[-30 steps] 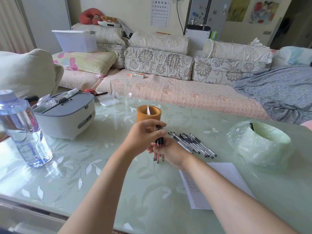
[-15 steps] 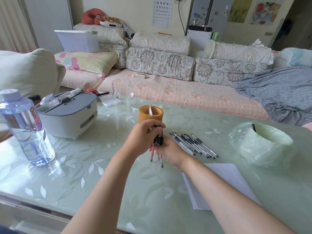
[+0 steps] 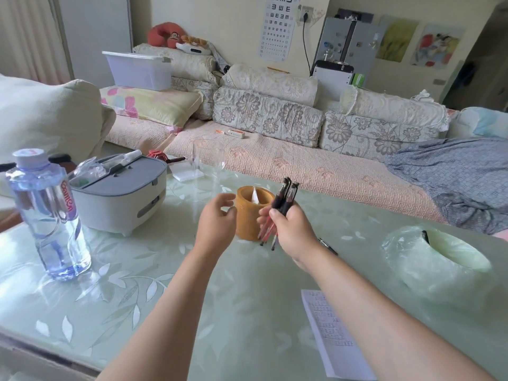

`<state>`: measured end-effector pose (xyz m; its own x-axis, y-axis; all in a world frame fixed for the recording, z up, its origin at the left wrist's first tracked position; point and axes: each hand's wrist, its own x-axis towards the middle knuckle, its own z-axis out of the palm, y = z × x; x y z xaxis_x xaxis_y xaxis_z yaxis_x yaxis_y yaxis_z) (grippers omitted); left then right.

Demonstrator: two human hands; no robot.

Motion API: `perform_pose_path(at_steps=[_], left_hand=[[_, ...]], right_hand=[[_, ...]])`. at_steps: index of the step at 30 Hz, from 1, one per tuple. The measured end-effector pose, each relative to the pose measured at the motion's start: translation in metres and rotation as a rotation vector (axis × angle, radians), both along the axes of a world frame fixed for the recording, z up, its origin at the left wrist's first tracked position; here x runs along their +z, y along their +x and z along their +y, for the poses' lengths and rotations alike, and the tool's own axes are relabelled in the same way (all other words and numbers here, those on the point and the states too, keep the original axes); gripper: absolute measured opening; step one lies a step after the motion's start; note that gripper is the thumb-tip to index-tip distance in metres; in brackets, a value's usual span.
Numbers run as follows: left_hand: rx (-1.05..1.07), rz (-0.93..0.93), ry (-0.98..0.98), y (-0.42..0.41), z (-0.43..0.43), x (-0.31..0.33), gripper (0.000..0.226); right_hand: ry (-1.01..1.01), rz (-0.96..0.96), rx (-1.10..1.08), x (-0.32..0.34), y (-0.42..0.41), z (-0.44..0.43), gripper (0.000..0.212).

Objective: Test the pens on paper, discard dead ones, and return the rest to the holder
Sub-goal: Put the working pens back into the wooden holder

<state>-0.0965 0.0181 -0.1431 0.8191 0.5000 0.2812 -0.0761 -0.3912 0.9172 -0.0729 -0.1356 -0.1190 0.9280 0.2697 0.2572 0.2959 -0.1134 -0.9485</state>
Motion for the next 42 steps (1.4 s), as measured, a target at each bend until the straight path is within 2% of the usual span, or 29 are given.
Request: perform_pose_path(at_steps=[5, 8, 15, 18, 23, 27, 32, 36, 42], left_hand=[[-0.071, 0.038, 0.112, 0.024, 0.001, -0.016, 0.046], [-0.131, 0.019, 0.150, 0.031, -0.002, -0.020, 0.046], [-0.163, -0.040, 0.159, 0.037, -0.002, -0.029, 0.048], [-0.165, -0.051, 0.177, 0.037, 0.001, -0.031, 0.050], [-0.172, -0.067, 0.151, 0.036, 0.001, -0.031, 0.051], [-0.185, -0.061, 0.136, 0.038, 0.003, -0.034, 0.053], [-0.197, -0.031, 0.131, 0.040, 0.007, -0.036, 0.054], [-0.172, -0.025, 0.127, 0.037, 0.004, -0.035, 0.051], [-0.033, -0.062, 0.149, 0.022, -0.020, -0.025, 0.024]], right_hand=[[0.091, -0.097, -0.131, 0.035, 0.046, 0.033, 0.015], [0.105, -0.106, -0.186, 0.043, 0.068, 0.053, 0.017], [-0.134, -0.086, -0.225, 0.025, 0.093, 0.081, 0.010], [-0.310, -0.083, -0.213, 0.014, 0.098, 0.083, 0.008], [-0.950, -0.215, -0.290, 0.008, 0.097, 0.078, 0.036], [-1.088, -0.245, -0.200, 0.004, 0.097, 0.074, 0.046], [-1.116, -0.266, -0.116, 0.009, 0.095, 0.065, 0.051], [-1.056, -0.308, -0.094, 0.012, 0.089, 0.051, 0.049], [-0.848, -0.331, -0.103, 0.014, 0.074, 0.001, 0.041]])
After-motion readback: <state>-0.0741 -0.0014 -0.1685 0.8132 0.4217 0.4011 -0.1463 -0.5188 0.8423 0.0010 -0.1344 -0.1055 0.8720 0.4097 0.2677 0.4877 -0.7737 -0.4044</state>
